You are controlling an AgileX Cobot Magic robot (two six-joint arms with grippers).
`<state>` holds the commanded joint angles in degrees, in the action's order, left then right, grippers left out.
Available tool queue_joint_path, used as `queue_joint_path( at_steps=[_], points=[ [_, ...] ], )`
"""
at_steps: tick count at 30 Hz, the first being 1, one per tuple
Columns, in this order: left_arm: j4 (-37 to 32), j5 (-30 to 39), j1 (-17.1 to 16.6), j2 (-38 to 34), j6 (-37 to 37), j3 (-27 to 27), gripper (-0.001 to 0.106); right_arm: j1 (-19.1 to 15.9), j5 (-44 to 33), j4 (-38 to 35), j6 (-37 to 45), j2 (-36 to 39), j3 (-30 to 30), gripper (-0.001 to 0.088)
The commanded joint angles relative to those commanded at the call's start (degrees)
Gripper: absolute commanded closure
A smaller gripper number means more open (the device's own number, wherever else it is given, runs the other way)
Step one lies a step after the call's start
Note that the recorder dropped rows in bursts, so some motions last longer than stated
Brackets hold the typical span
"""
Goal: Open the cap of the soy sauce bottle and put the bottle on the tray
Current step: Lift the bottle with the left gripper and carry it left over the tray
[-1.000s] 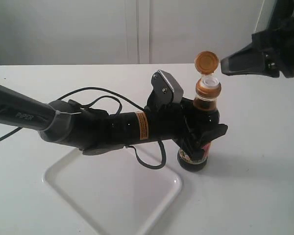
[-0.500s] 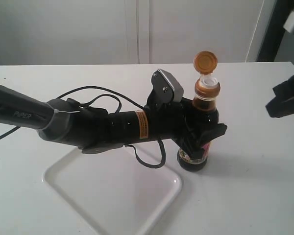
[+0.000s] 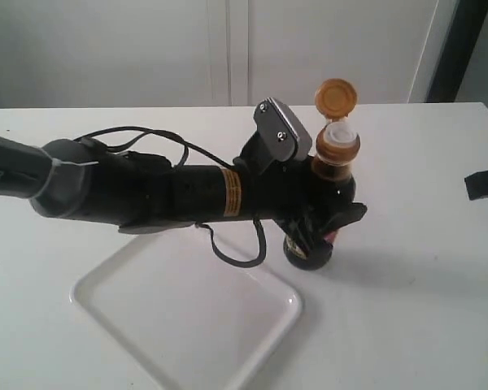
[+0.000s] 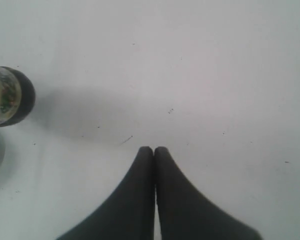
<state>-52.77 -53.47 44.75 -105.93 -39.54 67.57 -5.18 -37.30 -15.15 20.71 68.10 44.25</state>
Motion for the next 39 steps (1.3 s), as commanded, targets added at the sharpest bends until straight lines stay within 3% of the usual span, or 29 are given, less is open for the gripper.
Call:
queue_joint_path(
  at_steps=[6, 17, 32, 39],
  points=[
    [-1.8, 2.0, 0.0, 4.0, -3.3, 0.0, 0.105, 0.0, 5.2, -1.0, 0.0, 0.0, -4.3, 0.0868],
    [-8.0, 10.7, -0.1, 11.3, -10.4, -2.0, 0.105, 0.1, 7.2, -2.5, 0.0, 0.0, -5.0, 0.0868],
    [-7.1, 13.2, -0.1, 21.9, -11.1, -13.8, 0.105, 0.1, 7.4, -3.9, 0.1, 0.0, -5.0, 0.0868],
    [-2.3, 15.9, -0.1, 26.5, -7.9, -20.0, 0.105, 0.1, 7.5, -4.5, 0.1, 0.0, -5.0, 0.0868]
  ],
)
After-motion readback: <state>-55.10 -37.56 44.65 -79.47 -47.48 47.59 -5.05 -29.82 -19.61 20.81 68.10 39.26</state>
